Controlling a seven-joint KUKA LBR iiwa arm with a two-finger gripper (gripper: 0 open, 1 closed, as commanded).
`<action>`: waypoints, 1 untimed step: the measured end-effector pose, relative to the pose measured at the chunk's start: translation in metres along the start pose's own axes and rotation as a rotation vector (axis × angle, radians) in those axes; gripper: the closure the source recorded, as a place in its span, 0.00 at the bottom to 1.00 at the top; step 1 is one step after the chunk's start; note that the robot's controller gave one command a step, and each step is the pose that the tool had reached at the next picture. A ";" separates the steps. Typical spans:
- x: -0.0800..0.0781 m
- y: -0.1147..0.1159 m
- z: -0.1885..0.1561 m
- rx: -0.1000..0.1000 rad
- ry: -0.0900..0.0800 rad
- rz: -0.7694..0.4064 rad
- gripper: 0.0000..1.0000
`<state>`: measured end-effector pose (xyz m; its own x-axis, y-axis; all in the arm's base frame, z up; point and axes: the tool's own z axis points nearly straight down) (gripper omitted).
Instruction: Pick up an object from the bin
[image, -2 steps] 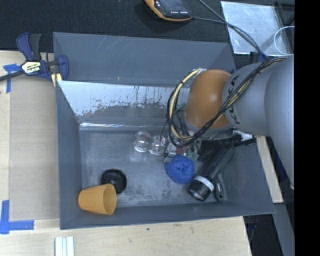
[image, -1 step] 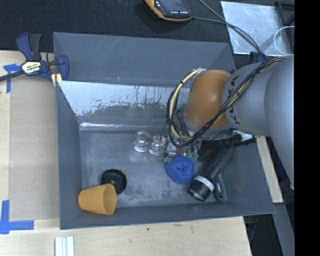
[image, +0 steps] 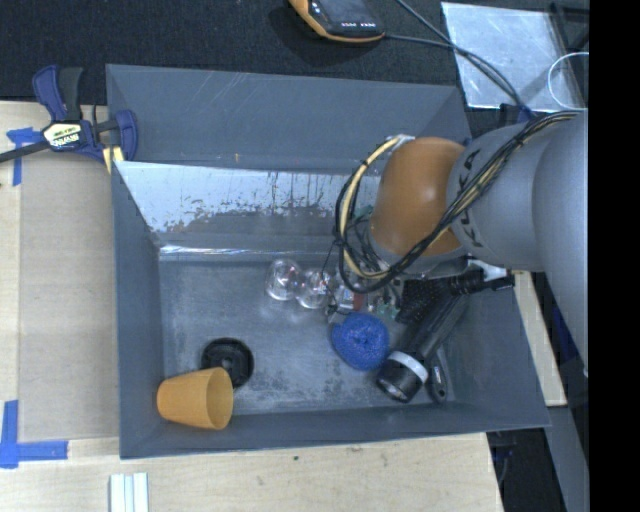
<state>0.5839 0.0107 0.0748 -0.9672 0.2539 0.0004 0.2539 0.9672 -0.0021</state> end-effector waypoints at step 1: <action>-0.001 0.000 -0.009 -0.001 -0.004 0.000 1.00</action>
Offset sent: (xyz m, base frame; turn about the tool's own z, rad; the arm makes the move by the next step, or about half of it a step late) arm 0.0001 0.0000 0.1059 0.0000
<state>0.5852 0.0105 0.0840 -0.9673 0.2536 -0.0035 0.2536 0.9673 -0.0011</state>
